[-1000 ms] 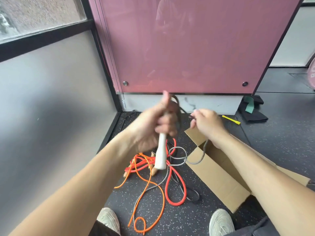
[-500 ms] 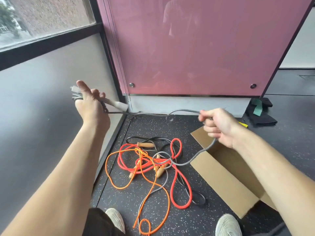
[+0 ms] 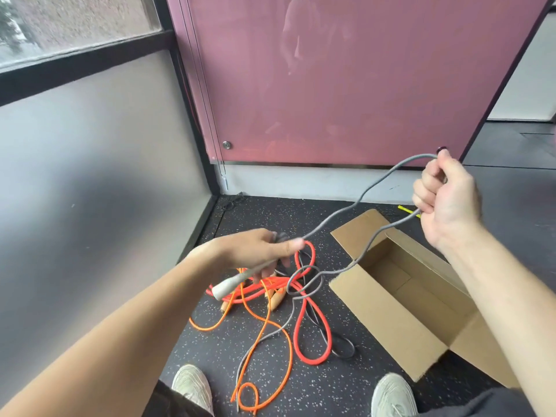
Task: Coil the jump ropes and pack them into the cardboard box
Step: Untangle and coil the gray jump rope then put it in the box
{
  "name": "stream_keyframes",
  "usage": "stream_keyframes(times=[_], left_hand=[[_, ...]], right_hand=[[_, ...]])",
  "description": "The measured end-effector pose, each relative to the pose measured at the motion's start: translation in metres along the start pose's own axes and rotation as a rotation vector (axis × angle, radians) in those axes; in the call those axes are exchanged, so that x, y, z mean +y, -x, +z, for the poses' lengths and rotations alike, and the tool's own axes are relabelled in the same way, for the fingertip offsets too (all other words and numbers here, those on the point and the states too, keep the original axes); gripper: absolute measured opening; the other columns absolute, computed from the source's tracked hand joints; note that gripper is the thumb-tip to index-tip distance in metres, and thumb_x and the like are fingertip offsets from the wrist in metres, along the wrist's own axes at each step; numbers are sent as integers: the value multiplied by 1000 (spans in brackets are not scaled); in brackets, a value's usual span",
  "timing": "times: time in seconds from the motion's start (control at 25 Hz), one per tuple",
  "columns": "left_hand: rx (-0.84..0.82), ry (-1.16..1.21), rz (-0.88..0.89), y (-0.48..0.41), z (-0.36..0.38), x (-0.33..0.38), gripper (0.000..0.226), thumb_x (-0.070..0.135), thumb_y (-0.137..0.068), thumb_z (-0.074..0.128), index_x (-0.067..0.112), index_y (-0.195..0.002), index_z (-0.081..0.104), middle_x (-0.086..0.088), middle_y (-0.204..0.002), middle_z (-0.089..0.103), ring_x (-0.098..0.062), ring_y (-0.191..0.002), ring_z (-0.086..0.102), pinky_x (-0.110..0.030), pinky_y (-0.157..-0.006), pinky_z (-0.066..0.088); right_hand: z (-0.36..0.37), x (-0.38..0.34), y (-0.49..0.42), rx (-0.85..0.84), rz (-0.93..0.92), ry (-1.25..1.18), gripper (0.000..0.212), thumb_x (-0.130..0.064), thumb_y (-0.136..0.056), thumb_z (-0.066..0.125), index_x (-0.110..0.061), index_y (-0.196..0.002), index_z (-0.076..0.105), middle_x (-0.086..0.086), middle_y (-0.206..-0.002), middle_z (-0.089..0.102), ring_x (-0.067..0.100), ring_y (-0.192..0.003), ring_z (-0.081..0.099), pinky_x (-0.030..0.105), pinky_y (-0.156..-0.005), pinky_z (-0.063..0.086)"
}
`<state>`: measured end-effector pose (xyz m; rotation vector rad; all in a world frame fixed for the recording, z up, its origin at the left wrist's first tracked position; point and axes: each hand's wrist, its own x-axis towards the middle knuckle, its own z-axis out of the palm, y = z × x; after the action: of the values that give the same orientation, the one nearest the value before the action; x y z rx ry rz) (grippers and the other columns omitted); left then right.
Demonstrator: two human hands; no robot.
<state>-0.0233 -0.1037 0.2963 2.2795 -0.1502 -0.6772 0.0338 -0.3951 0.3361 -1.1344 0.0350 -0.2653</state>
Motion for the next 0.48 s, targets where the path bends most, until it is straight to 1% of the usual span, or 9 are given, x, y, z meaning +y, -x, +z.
stream_keyframes(times=[0.04,0.08,0.16,0.2,0.24,0.28,0.32,0.4,0.48], left_hand=[[-111,71,45,5,9,13,54,63,-93,50,11,-80,58,-3,-48,47,-18,-41,49,-30,-58,50],[-203,163,109,9,16,25,48,55,-97,50,13,-76,55,-4,-47,39,-17,-37,41,-29,-56,47],[-414,472,286,20,25,49,43,47,-102,44,18,-71,51,2,-44,30,-12,-33,30,-27,-61,48],[-527,692,381,25,26,60,42,48,-100,43,20,-71,53,6,-44,28,-10,-33,27,-27,-64,48],[-602,935,467,28,24,69,40,52,-97,44,20,-74,54,8,-46,26,-10,-33,25,-26,-67,48],[-581,1147,553,31,19,77,41,56,-95,45,20,-77,54,9,-48,25,-10,-34,23,-24,-68,48],[-453,1316,639,29,11,79,44,59,-95,42,20,-80,53,10,-51,23,-9,-36,21,-20,-68,44],[-61,1555,796,25,-14,76,45,60,-99,34,19,-83,47,10,-56,22,-7,-42,22,-17,-66,32],[303,1734,858,20,-40,61,37,50,-103,37,19,-85,45,7,-60,30,-9,-49,34,-22,-67,39]], right_hand=[[-2,2,-4,69,-23,12,41,-31,-106,43,-22,-66,41,-11,-45,22,9,-40,14,25,-41,8],[-5,5,-8,146,-33,33,41,-33,-106,43,-21,-67,41,-11,-44,23,8,-38,16,23,-39,11],[-12,14,-17,297,11,159,41,-38,-105,44,-21,-68,43,-12,-42,28,8,-36,22,21,-38,17],[-16,20,-20,335,50,291,41,-40,-104,45,-21,-68,45,-12,-42,32,9,-38,27,21,-39,19],[-18,25,-20,323,77,477,41,-42,-102,45,-21,-67,47,-9,-45,36,12,-42,32,23,-43,22],[-17,30,-18,258,82,681,41,-43,-102,45,-19,-68,50,-5,-50,40,16,-48,35,27,-47,24],[-12,33,-12,157,58,868,42,-41,-102,44,-18,-70,53,-2,-54,42,18,-53,38,29,-50,25],[6,35,8,-89,-27,1088,44,-39,-105,43,-16,-70,57,-5,-53,44,17,-57,42,29,-53,28],[29,36,32,-398,-5,1202,49,-45,-105,42,-17,-70,62,-8,-43,44,14,-54,44,27,-54,31]])
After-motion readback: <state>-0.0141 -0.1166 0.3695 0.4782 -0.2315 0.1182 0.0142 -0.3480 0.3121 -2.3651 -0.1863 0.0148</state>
